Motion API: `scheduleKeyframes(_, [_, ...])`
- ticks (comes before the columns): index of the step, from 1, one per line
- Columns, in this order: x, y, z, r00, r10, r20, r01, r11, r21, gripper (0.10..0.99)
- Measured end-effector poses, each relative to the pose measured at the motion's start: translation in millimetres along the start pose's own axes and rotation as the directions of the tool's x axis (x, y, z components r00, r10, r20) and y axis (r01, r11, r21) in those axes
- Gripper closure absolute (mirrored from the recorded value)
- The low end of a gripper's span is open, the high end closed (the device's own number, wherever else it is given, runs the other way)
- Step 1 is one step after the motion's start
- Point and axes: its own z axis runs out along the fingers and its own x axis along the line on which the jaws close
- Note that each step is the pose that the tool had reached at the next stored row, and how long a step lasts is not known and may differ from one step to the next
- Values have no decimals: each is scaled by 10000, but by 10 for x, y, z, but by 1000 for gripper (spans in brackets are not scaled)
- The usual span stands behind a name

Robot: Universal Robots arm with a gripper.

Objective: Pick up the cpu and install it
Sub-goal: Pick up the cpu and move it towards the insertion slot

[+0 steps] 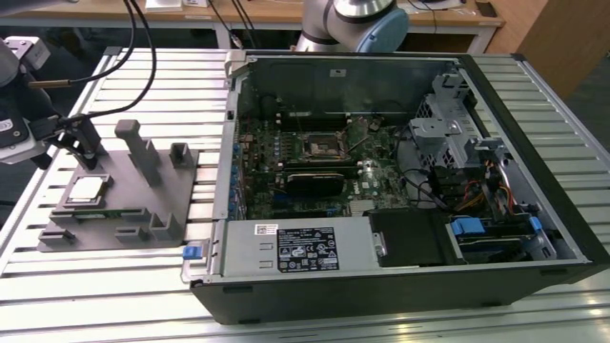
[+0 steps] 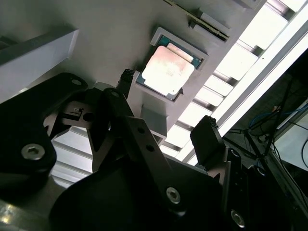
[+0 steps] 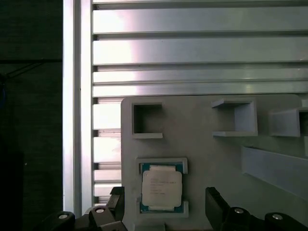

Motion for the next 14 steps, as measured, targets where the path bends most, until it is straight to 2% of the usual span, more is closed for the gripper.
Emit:
scheduleKeyframes(10, [-1, -8, 51, 10000, -2, -7, 2, 10000, -6, 325])
scheduleKeyframes(11, [-1, -9, 59, 10000, -1, -16, 1, 10000, 6, 325])
scheduleKeyframes(14, [0, -10, 77, 10000, 0, -32, 1, 9999, 143, 325])
